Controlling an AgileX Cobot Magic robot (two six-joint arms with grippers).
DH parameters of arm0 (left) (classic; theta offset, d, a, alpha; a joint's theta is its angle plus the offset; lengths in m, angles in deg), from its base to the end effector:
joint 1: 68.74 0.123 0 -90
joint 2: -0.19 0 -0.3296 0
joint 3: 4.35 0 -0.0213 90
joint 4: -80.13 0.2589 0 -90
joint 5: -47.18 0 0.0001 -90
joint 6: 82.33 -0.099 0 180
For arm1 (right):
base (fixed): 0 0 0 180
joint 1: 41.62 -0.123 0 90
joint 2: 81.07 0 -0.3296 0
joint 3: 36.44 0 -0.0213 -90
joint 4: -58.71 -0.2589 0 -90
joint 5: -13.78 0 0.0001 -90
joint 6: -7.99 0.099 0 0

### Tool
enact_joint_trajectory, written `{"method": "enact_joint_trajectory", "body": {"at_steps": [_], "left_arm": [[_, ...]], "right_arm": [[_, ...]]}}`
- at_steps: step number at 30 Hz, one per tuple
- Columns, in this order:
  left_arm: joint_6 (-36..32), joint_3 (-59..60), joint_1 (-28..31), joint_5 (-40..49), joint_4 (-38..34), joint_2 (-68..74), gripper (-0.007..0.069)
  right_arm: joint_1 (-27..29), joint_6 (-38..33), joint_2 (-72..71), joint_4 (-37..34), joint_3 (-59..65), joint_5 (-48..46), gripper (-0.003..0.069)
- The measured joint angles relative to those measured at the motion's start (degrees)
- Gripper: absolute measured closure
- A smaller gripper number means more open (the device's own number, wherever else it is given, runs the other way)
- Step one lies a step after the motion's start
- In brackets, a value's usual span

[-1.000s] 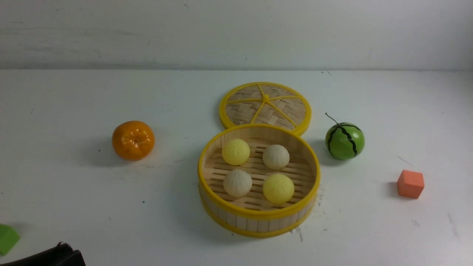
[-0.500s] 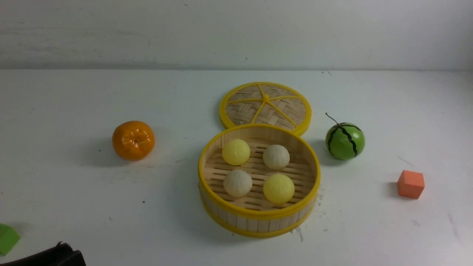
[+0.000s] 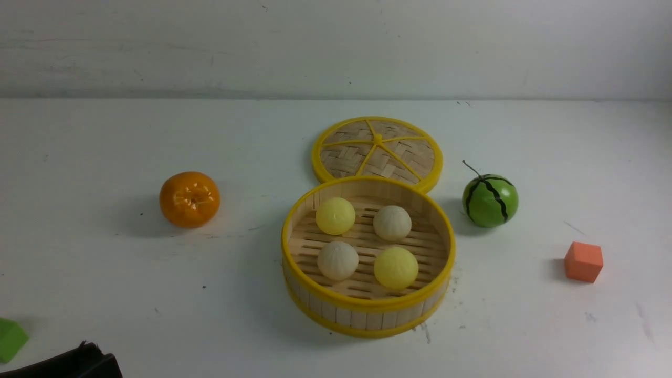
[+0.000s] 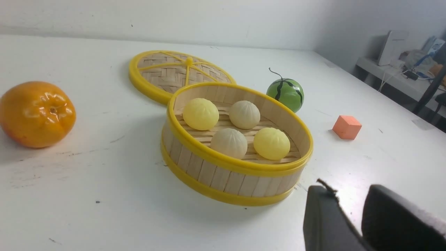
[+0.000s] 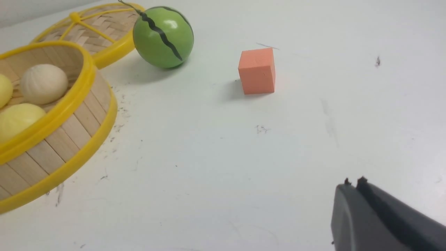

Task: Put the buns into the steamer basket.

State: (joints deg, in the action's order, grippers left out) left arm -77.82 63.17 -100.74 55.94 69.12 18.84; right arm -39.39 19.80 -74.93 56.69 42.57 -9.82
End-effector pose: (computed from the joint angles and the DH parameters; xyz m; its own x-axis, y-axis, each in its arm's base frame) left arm 0.0351 -0.0254 0.2586 -0.2151 -0.1785 -0.9601 0.5157 0.8142 -0.2669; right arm 0.0222 0.0005 0.1695 -0.3059 0.2482 -0.9191 0.1006 0.9684 0.2281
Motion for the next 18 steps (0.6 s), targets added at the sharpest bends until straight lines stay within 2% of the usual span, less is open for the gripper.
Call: {"method": "enact_joint_trajectory", "body": {"at_steps": [2, 4, 6, 8, 12, 16, 18], "left_arm": [[1.3, 1.3, 2.9, -2.2, 0.5, -0.7, 0.0493], [2.4, 2.6, 6.9, -3.1, 0.8, -2.4, 0.0565], [3.6, 4.5, 13.4, -2.7, 1.4, -5.0, 0.0638], [4.0, 6.5, 19.2, -0.5, 1.7, -8.6, 0.0638], [4.2, 10.7, 26.5, 6.4, 1.9, -12.5, 0.0638], [4.4, 12.5, 27.7, 13.0, -0.2, -12.5, 0.0638], [4.4, 12.5, 27.7, 13.5, -1.7, -12.5, 0.0638]], "right_arm": [[0.0, 0.0, 0.0, 0.0, 0.0, 0.0, 0.0650], [0.0, 0.0, 0.0, 0.0, 0.0, 0.0, 0.0647], [0.0, 0.0, 0.0, 0.0, 0.0, 0.0, 0.0644], [0.0, 0.0, 0.0, 0.0, 0.0, 0.0, 0.0641], [0.0, 0.0, 0.0, 0.0, 0.0, 0.0, 0.0637], [0.0, 0.1, 0.0, 0.0, 0.0, 0.0, 0.0634], [0.0, 0.1, 0.0, 0.0, 0.0, 0.0, 0.0631]]}}
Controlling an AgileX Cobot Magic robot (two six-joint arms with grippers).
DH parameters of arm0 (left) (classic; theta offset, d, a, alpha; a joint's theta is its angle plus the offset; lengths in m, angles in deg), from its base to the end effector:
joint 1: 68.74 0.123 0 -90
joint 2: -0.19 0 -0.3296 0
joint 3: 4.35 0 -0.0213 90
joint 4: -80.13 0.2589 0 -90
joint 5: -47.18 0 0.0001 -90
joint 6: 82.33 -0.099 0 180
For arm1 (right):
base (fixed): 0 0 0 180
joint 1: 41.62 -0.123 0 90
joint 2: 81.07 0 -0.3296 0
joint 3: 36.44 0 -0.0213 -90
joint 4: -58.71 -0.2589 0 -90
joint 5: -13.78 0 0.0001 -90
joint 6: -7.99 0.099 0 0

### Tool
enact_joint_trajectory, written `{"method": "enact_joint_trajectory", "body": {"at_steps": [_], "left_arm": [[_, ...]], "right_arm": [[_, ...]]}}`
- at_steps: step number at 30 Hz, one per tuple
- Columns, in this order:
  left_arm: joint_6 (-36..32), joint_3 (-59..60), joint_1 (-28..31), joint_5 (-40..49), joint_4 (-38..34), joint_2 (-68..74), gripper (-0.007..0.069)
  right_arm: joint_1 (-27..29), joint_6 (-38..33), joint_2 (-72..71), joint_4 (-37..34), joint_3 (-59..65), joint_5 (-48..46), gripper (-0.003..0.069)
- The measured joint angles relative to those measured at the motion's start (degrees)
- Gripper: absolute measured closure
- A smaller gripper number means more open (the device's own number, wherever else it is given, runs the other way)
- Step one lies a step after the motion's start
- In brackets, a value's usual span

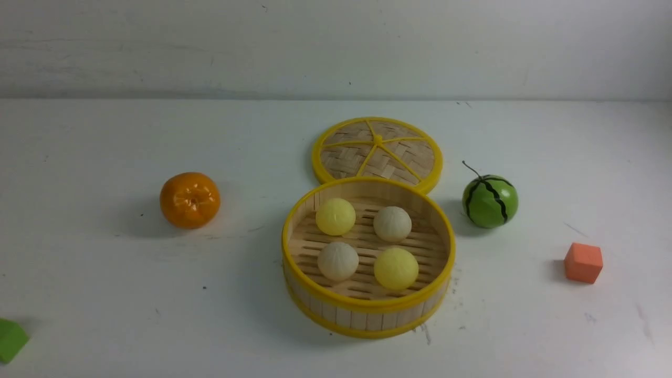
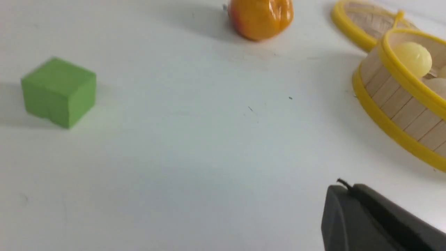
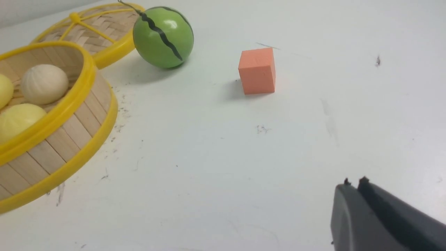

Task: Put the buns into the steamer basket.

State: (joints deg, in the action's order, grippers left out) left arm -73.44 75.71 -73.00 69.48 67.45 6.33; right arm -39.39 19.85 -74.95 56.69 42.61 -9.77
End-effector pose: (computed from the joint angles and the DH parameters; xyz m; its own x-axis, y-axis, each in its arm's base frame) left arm 0.0223 -0.0100 0.1661 -0.3424 -0.3269 -0.8808 0.0345 0.9325 -0.3595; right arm 0.0222 0.0005 0.1693 -0.3053 0.2491 -0.9191 0.1008 0.9682 0.2289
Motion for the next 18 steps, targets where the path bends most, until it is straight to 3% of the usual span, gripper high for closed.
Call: {"method": "enact_joint_trajectory", "body": {"at_steps": [4, 18], "left_arm": [[0.0, 0.0, 0.0, 0.1, -3.2, 0.0, 0.0638], [0.0, 0.0, 0.0, 0.1, -3.7, 0.0, 0.0638]], "right_arm": [[0.0, 0.0, 0.0, 0.0, 0.0, 0.0, 0.0627], [0.0, 0.0, 0.0, 0.0, 0.0, 0.0, 0.0617]]}}
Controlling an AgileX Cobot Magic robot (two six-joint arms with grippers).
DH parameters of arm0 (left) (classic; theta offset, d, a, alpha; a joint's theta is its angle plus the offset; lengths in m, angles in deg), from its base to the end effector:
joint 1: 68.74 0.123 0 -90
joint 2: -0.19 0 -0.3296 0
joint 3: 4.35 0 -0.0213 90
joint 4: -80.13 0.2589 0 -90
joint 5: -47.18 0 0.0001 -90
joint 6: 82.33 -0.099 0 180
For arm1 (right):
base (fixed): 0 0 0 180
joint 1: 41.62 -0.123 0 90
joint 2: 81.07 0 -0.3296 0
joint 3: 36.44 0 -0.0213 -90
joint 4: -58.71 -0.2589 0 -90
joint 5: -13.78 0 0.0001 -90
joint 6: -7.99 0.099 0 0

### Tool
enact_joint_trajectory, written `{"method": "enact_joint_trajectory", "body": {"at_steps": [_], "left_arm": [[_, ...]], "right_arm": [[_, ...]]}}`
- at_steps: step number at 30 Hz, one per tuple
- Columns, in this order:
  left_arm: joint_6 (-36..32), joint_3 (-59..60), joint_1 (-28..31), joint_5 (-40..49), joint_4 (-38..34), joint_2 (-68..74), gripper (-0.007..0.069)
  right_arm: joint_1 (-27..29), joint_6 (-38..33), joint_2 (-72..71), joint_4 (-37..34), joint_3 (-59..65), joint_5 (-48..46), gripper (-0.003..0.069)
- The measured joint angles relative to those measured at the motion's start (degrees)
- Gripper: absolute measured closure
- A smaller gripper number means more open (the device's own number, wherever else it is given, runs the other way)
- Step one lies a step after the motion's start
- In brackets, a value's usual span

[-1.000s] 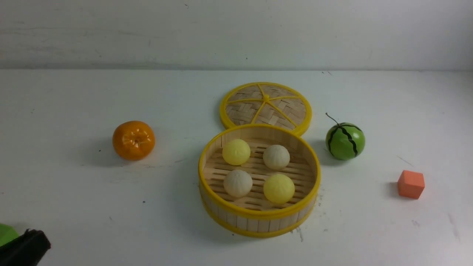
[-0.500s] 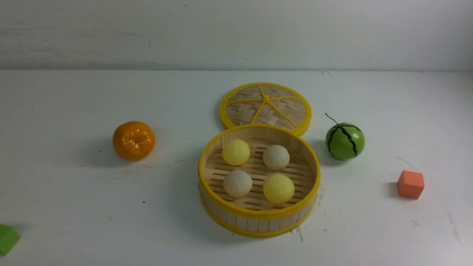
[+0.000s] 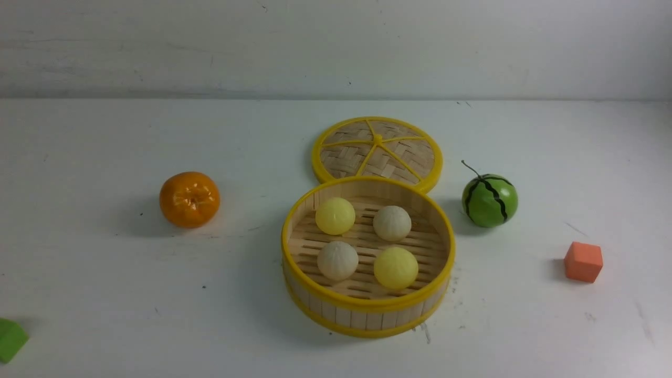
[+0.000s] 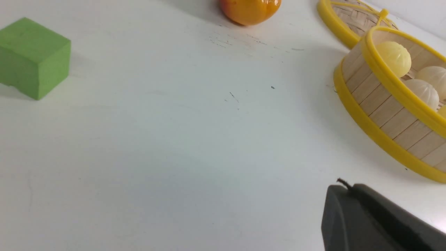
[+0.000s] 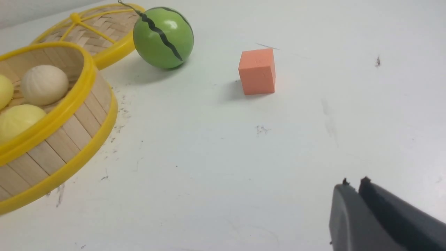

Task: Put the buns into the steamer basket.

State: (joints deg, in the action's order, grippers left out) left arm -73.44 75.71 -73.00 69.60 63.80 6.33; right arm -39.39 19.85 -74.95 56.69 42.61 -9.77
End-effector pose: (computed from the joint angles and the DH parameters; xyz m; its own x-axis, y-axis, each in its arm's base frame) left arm 0.0220 -0.0123 0.1665 -0.3500 -0.3802 -0.8562 0.0362 0.9078 -0.4179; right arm 0.0222 0.0005 0.1693 -0.3053 0.2491 -0.9191 0.1008 0.9682 0.2289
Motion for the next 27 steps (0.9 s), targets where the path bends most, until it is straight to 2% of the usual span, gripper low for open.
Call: {"method": "enact_joint_trajectory", "body": {"at_steps": [27], "left_arm": [[0.0, 0.0, 0.0, 0.0, -0.2, 0.0, 0.0631]], "right_arm": [[0.0, 0.0, 0.0, 0.0, 0.0, 0.0, 0.0580]]}}
